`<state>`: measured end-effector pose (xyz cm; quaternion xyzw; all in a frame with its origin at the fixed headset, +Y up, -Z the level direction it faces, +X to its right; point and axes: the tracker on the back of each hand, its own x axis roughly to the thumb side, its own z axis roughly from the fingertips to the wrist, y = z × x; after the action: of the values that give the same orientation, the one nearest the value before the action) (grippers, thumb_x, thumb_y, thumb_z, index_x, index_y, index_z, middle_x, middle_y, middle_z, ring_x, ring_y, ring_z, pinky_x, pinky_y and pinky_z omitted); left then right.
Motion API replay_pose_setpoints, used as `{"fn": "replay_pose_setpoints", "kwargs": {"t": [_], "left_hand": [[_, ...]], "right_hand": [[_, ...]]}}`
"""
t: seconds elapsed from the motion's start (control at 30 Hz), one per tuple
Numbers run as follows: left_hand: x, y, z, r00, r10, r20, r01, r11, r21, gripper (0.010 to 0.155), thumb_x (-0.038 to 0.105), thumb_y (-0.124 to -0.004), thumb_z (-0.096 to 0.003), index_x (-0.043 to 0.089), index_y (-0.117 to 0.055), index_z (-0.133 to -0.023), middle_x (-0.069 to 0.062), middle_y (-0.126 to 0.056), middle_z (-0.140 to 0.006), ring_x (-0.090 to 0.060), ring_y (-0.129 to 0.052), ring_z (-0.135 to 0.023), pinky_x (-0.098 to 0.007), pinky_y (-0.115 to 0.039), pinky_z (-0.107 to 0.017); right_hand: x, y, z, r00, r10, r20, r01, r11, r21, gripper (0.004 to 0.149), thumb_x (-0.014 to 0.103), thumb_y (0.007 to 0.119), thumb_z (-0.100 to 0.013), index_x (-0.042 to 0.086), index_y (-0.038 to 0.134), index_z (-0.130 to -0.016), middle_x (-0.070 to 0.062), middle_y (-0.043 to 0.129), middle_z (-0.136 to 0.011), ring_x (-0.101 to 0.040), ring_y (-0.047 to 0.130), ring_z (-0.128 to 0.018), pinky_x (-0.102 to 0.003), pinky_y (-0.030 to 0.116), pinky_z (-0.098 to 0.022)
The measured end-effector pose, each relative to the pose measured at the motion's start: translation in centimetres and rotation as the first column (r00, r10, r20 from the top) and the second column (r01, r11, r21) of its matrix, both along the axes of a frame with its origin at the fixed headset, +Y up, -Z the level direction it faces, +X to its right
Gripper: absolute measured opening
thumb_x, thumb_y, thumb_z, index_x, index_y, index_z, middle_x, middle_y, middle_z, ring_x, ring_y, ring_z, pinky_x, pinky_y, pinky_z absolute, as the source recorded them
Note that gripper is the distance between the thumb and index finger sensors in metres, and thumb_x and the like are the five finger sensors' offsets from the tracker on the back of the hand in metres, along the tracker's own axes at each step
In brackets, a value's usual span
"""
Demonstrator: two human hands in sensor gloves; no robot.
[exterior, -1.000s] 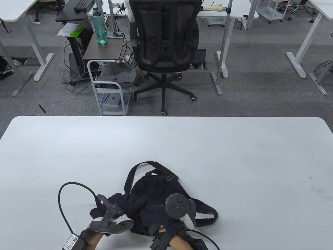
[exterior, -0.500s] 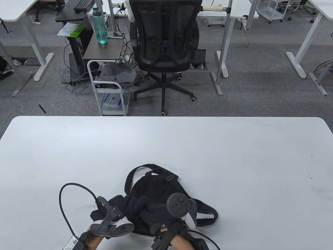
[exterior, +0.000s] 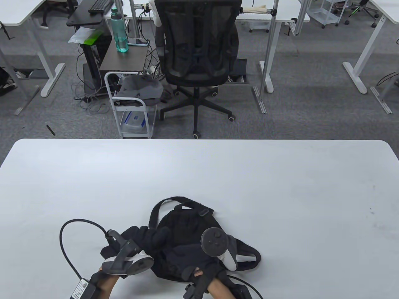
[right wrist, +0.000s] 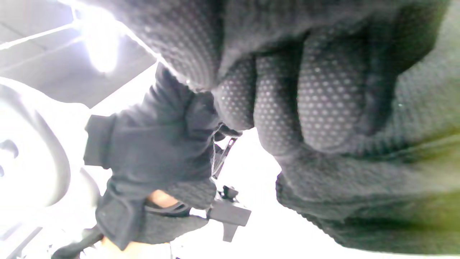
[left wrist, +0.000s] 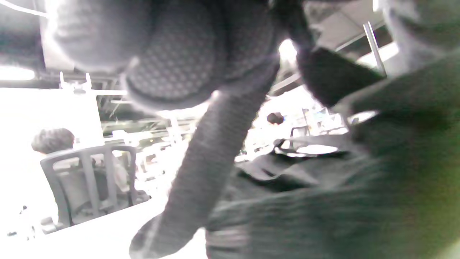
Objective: Pull shoulder strap to tighten
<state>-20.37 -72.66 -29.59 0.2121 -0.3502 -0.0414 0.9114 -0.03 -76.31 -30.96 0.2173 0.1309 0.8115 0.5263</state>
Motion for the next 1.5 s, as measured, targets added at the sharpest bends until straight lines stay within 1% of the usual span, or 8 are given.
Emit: {"fn": "replay_pose_setpoints", "kwargs": {"t": [0.1,0.17,0.37,0.83,0.9,1.0,1.2,1.5], "left_hand": [[0.5,0.0,0.8,0.999,-0.044,-0.002,0.044,0.998,0.043,0.064,0.042,-0.062,-0.0320,0.030,-0.060,-0.094,0.010,-0.102,-0.052,-0.014,-0.106,-0.037,-0.030,-0.091,-0.028],[1.2,0.1,1.5,0.997,-0.061,0.038,0.058,0.996,0.068,0.064,0.043,-0.062,-0.0321,0.029,-0.060,-0.094,0.010,-0.102,-0.052,-0.013,-0.106,-0.037,-0.029,-0.091,-0.028],[2.6,-0.1,2.5,0.992,-0.081,0.097,0.073,0.994,0.081,0.064,0.043,-0.062,-0.0320,0.028,-0.060,-0.094,0.010,-0.102,-0.052,-0.013,-0.106,-0.036,-0.029,-0.091,-0.028],[-0.3,-0.3,-0.2,0.999,0.026,0.027,-0.026,0.999,-0.022,0.064,0.044,-0.059,-0.0309,0.038,-0.057,-0.095,0.009,-0.101,-0.054,-0.015,-0.105,-0.039,-0.030,-0.090,-0.030],[0.0,-0.2,0.4,1.000,-0.001,0.009,0.001,1.000,0.011,0.064,0.042,-0.061,-0.0318,0.033,-0.059,-0.095,0.009,-0.101,-0.054,-0.014,-0.105,-0.039,-0.030,-0.090,-0.030],[0.8,0.0,1.4,0.998,-0.045,0.048,0.042,0.997,0.070,0.064,0.043,-0.061,-0.0322,0.030,-0.059,-0.095,0.010,-0.101,-0.054,-0.012,-0.106,-0.038,-0.029,-0.091,-0.029],[2.7,-0.1,2.8,0.991,-0.060,0.121,0.049,0.994,0.093,0.064,0.043,-0.061,-0.0320,0.027,-0.059,-0.094,0.010,-0.101,-0.053,-0.013,-0.106,-0.038,-0.029,-0.091,-0.029],[1.1,-0.6,0.7,0.997,-0.030,0.072,0.028,0.999,0.032,0.065,0.044,-0.057,-0.0304,0.038,-0.056,-0.095,0.011,-0.100,-0.055,-0.014,-0.105,-0.041,-0.030,-0.090,-0.032]], "right_hand": [[0.4,-0.5,0.0,1.000,0.006,0.002,-0.006,0.999,-0.047,0.045,0.031,0.085,-0.043,-0.002,0.096,-0.072,-0.025,0.103,-0.064,-0.041,0.103,-0.045,-0.060,0.074,-0.050],[0.5,-0.6,-0.1,1.000,0.001,0.014,0.000,0.999,-0.040,0.056,0.040,0.085,-0.044,-0.004,0.090,-0.079,-0.027,0.098,-0.071,-0.043,0.099,-0.053,-0.062,0.071,-0.052],[0.5,-0.3,0.1,0.998,0.000,0.055,0.000,1.000,0.000,0.040,0.034,0.084,-0.044,0.001,0.100,-0.061,-0.019,0.108,-0.050,-0.035,0.106,-0.033,-0.055,0.080,-0.045],[0.3,0.4,0.2,0.999,-0.037,0.019,0.036,0.999,0.034,0.038,0.031,0.086,-0.043,0.001,0.103,-0.059,-0.019,0.110,-0.048,-0.034,0.107,-0.031,-0.055,0.081,-0.046],[0.4,0.1,0.2,0.999,-0.037,0.016,0.037,0.999,-0.003,0.039,0.032,0.087,-0.042,0.002,0.101,-0.063,-0.019,0.109,-0.053,-0.036,0.106,-0.037,-0.056,0.078,-0.048],[0.6,-0.3,0.1,1.000,-0.021,0.017,0.022,0.999,-0.031,0.058,0.040,0.087,-0.043,-0.004,0.089,-0.080,-0.027,0.097,-0.072,-0.044,0.099,-0.053,-0.062,0.071,-0.052],[0.6,-0.1,0.3,0.998,-0.035,0.053,0.035,0.999,0.000,0.042,0.036,0.085,-0.044,0.002,0.099,-0.062,-0.019,0.107,-0.052,-0.035,0.106,-0.035,-0.056,0.079,-0.046],[0.0,0.5,0.5,0.999,0.006,0.049,-0.009,0.999,0.048,0.038,0.031,0.085,-0.043,0.000,0.102,-0.057,-0.019,0.110,-0.044,-0.034,0.107,-0.028,-0.054,0.082,-0.044]]}}
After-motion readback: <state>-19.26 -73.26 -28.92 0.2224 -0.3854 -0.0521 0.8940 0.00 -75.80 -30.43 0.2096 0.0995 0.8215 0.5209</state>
